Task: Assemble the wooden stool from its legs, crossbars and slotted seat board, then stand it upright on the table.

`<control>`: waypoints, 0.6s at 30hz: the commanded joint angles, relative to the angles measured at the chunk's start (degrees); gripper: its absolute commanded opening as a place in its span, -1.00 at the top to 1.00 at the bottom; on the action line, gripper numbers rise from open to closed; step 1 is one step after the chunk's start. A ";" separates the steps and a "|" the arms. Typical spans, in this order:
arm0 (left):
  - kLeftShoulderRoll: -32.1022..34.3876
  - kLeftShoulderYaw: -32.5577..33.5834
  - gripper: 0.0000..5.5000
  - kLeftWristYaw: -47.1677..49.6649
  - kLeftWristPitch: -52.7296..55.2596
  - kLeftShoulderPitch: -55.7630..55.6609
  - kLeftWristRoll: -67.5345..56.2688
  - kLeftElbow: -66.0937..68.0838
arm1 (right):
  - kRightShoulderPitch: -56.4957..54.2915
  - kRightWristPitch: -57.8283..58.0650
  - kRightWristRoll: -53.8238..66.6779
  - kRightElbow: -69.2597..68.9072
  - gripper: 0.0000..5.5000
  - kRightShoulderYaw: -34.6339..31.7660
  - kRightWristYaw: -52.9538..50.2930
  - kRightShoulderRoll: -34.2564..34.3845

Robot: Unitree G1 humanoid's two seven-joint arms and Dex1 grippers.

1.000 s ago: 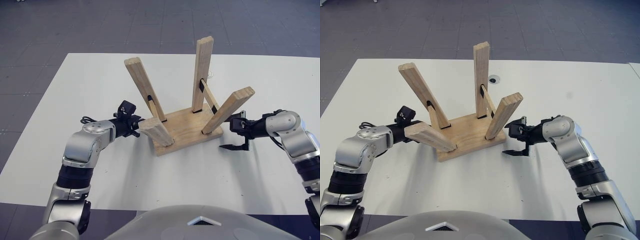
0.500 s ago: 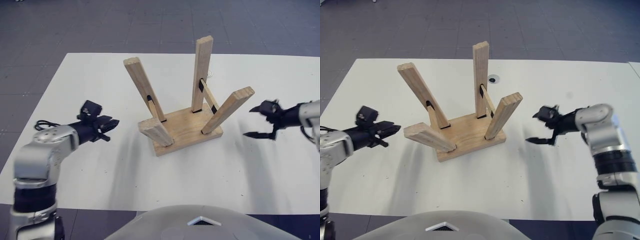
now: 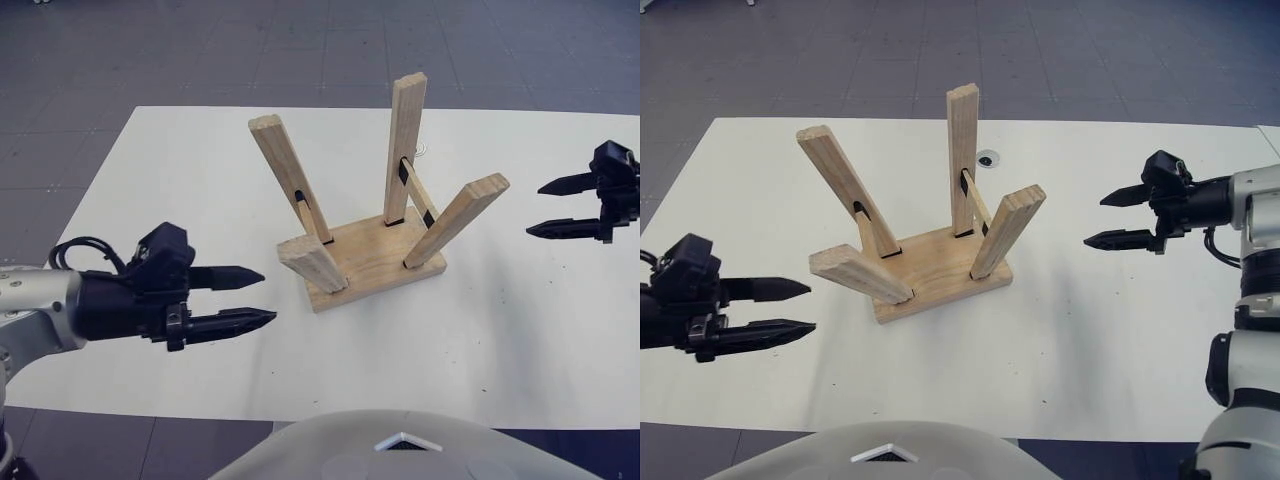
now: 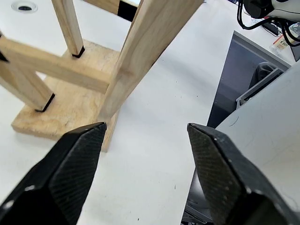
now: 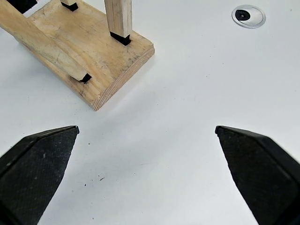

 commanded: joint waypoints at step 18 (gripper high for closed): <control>-3.20 -16.63 0.30 33.58 -12.58 -8.66 -12.53 0.22 | 3.49 20.75 25.55 -24.11 -0.96 -0.62 1.41 -4.08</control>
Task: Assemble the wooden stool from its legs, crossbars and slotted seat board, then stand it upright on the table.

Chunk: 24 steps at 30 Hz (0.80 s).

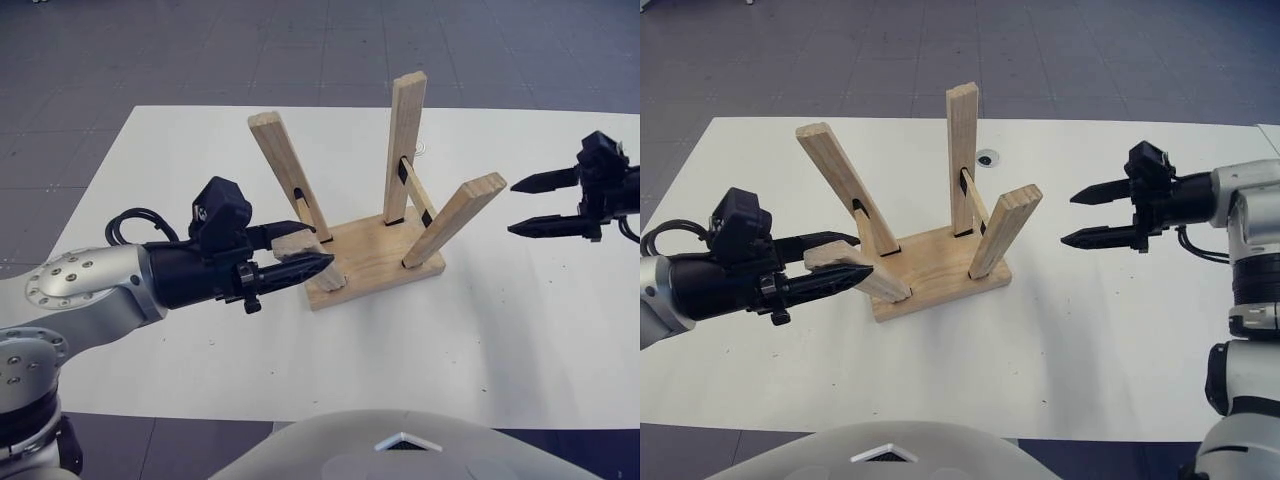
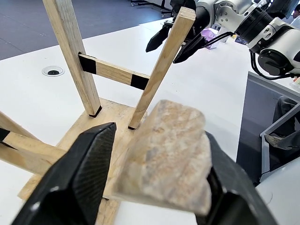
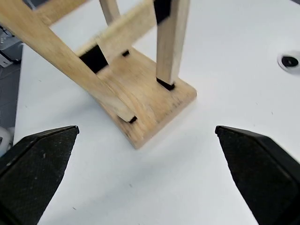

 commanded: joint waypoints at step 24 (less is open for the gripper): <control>1.57 -7.61 0.43 -14.90 -6.89 -2.76 18.89 6.27 | 0.97 18.36 16.88 -26.46 -0.18 -1.23 -9.15 8.16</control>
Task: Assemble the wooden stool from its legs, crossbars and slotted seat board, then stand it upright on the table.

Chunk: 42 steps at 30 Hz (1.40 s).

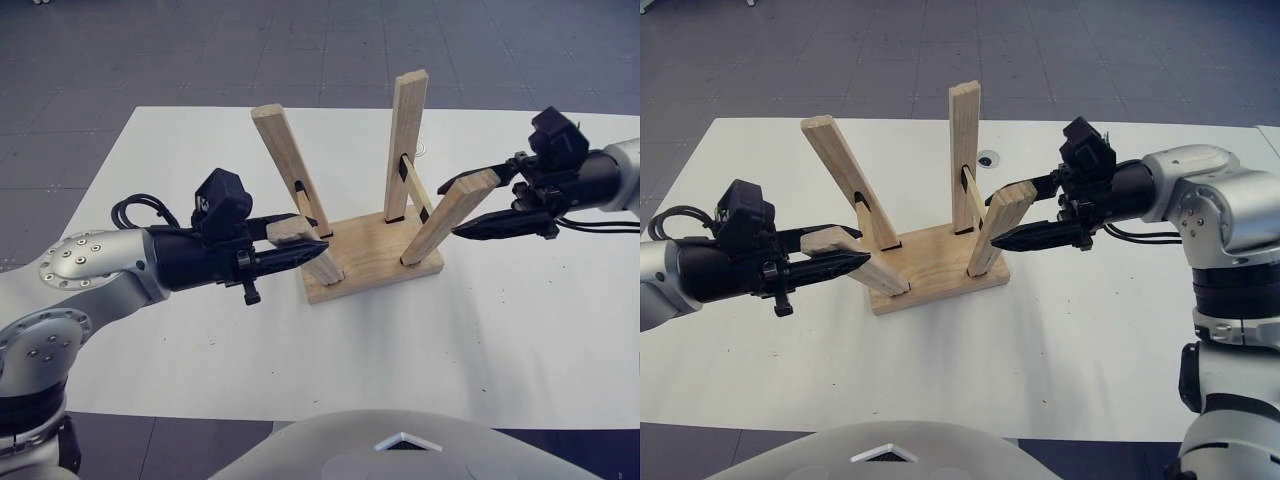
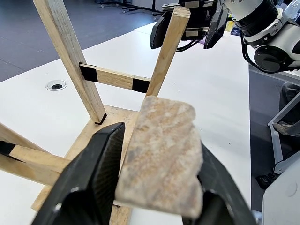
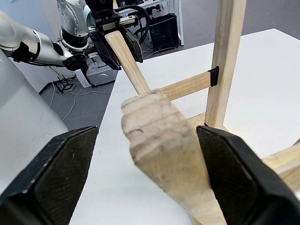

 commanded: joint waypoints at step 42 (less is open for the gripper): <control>0.08 -11.25 0.43 -2.30 21.31 -22.60 -27.70 41.21 | -19.51 42.63 15.67 36.84 0.37 -5.96 -39.88 11.92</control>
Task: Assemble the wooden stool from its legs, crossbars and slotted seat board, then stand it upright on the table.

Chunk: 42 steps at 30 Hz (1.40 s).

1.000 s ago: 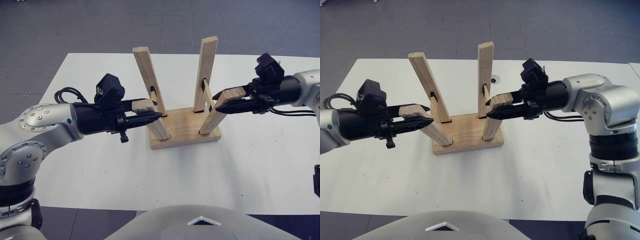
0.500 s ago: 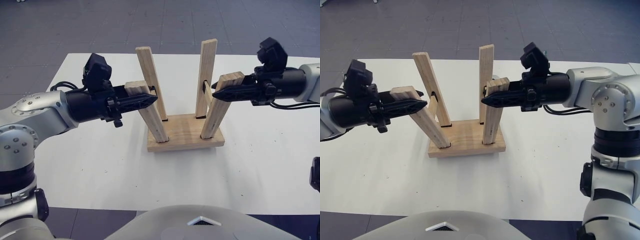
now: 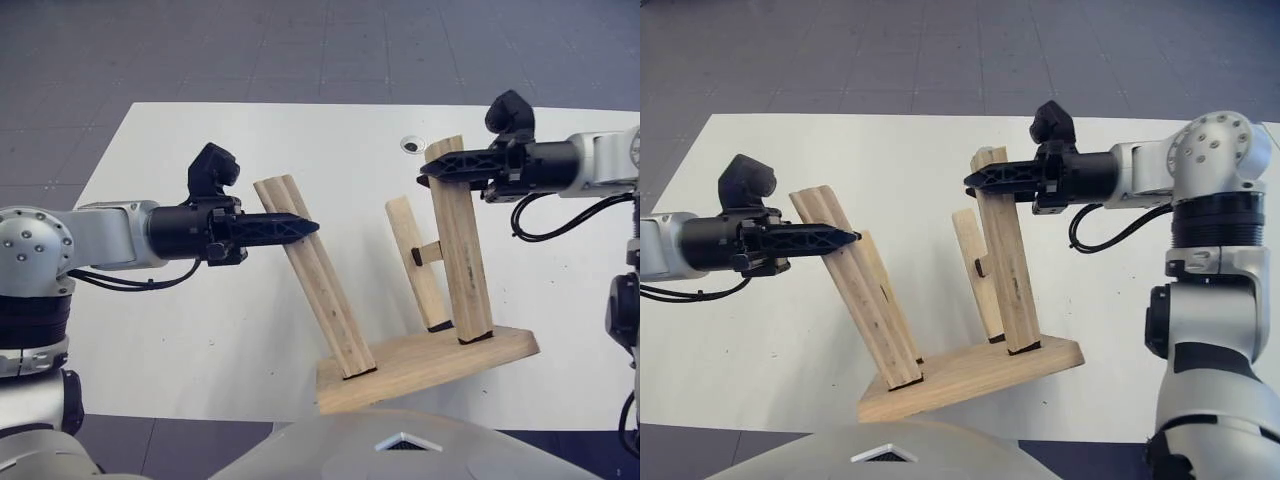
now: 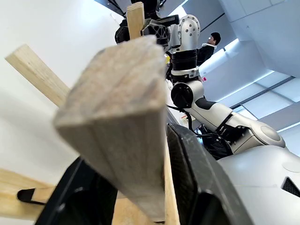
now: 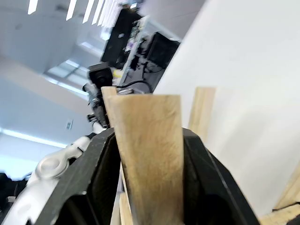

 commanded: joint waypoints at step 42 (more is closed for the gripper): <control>0.73 4.52 -0.67 -30.11 -30.16 51.08 59.91 -41.27 | 13.50 -95.46 -35.95 14.81 -0.93 34.51 43.15 -32.75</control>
